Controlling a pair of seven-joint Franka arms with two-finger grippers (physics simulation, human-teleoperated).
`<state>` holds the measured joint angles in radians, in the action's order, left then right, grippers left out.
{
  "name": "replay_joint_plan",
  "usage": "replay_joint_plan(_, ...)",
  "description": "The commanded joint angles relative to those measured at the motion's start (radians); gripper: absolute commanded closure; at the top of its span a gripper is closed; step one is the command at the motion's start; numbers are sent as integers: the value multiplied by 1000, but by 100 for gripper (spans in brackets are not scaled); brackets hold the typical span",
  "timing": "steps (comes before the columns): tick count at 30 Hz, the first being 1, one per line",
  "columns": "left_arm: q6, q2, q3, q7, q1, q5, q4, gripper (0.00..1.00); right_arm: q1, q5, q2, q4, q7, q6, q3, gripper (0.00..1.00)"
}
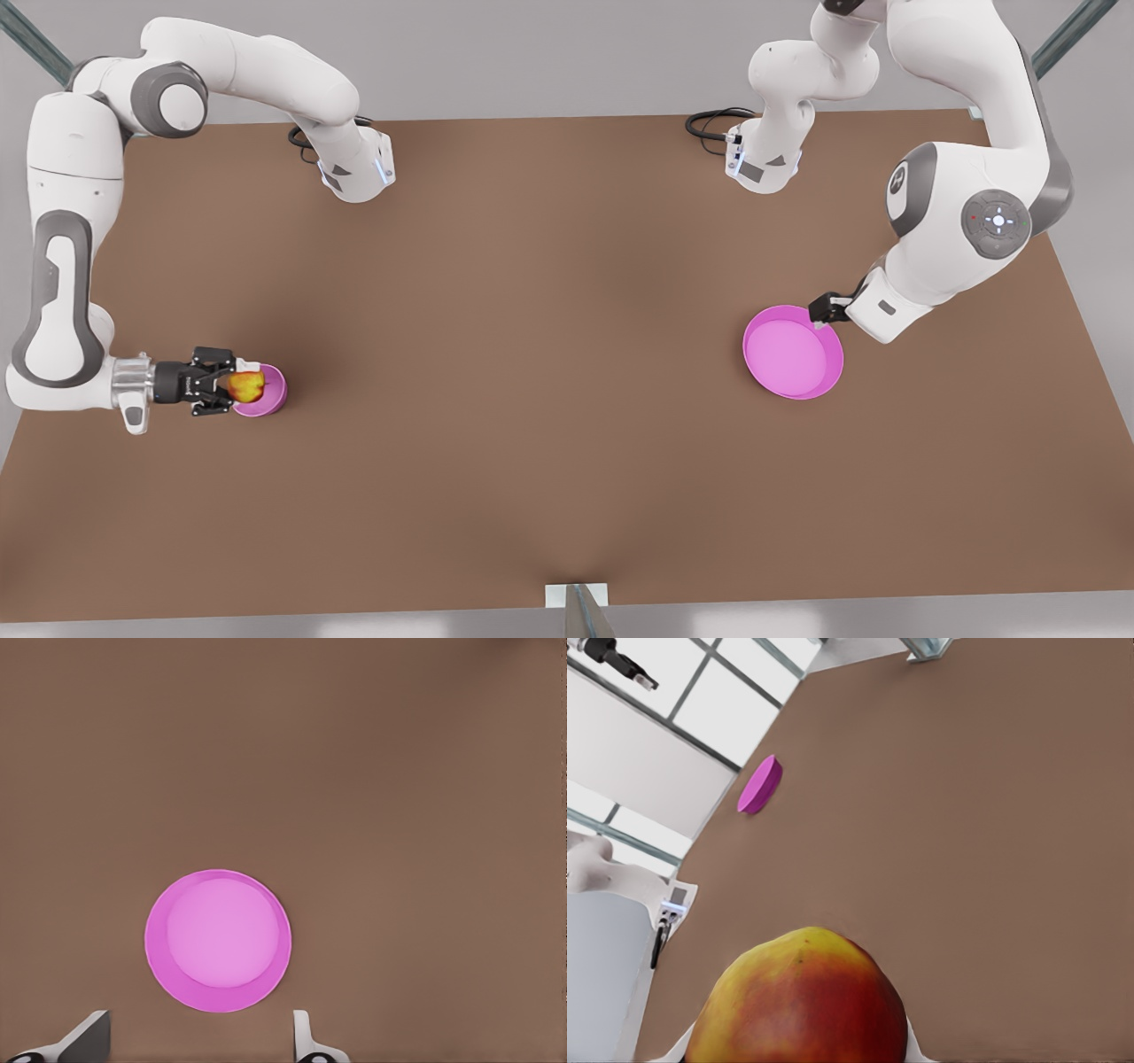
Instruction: Use the left arm to pick up the apple from the plate, transfer it to the gripper of the right arm, and then use the right arm to place it into the bowl
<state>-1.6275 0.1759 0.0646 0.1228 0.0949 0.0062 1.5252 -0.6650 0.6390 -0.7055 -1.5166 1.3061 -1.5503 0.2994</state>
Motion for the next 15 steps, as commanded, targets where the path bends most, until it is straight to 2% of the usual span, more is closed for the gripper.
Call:
replay_joint_plan(1, 2, -1, 0, -63, 0, -9, 0, 0, 1, -79, 0, 1, -5, -50, 0, 37)
replay_joint_plan(15, 2, 5, 0, -63, 2, -14, 0, 0, 25, -282, -14, -1, -139, -160, -6, 37)
